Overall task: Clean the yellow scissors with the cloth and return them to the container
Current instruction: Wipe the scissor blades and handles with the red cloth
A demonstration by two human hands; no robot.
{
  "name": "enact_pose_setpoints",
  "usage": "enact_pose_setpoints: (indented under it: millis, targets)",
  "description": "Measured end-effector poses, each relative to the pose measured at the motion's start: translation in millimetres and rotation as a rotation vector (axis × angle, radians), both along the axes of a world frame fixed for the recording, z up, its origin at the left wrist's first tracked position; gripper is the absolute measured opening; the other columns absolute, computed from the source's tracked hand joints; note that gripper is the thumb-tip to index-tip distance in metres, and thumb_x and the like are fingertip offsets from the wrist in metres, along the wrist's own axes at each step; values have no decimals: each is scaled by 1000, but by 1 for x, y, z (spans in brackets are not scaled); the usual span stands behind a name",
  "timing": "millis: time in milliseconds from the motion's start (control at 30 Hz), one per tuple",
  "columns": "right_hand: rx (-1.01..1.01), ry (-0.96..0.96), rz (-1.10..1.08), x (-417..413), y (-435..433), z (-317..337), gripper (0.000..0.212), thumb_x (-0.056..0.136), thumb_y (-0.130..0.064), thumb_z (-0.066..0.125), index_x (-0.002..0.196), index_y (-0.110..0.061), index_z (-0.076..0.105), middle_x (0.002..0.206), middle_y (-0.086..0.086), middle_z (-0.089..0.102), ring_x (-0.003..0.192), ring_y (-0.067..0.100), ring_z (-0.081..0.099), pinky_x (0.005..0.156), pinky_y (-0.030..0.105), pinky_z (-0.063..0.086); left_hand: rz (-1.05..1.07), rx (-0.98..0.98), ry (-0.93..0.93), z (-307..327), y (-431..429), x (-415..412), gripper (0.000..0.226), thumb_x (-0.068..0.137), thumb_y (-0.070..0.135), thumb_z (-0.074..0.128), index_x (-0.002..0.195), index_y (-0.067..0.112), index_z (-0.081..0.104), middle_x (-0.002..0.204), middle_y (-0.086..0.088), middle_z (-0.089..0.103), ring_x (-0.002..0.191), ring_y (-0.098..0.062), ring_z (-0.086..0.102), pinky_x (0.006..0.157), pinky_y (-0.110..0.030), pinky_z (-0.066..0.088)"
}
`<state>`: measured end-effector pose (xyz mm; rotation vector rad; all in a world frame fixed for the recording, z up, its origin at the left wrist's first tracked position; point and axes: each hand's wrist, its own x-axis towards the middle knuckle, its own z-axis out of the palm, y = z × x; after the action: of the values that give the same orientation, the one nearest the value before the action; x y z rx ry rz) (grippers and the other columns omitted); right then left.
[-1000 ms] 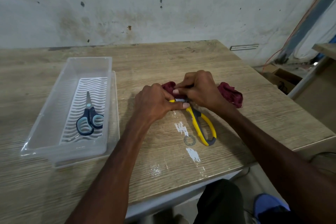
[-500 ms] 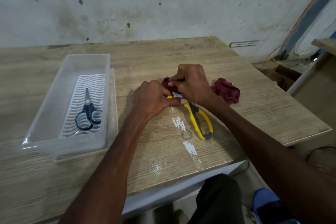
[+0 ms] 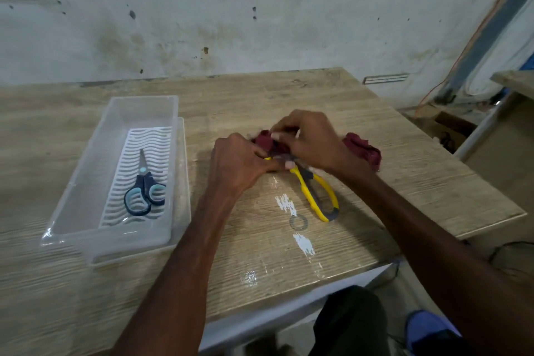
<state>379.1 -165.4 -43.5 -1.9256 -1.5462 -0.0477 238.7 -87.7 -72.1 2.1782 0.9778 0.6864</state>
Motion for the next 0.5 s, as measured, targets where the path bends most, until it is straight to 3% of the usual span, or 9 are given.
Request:
enact_pose_setpoints:
  millis: [100,333,500]
  targets:
    - [-60,-110,80,-8,-4,-4,12,76,-15,76,88,-16,77,84,5,66,78,14,58,69,21,37,-1,13,22,-1,1,0,56,39,81,65,68,35,77,55,6,67,61,-6,65,58,-26,46]
    - [-26,145,60,2,13,-9,6,72,-18,79,75,-16,74,80,0,67,75,13,61,70,28,47,-39,92,73,1,-1,2,49,51,80,72,74,37,79,49,11,54,65,-10,63,54,-23,37]
    - [34,88,25,1,34,-7,8,73,-16,78,74,-10,73,78,3,68,68,10,56,61,10,38,-76,104,46,1,-1,-2,47,55,77,71,84,41,79,50,18,53,65,-4,62,53,-17,34]
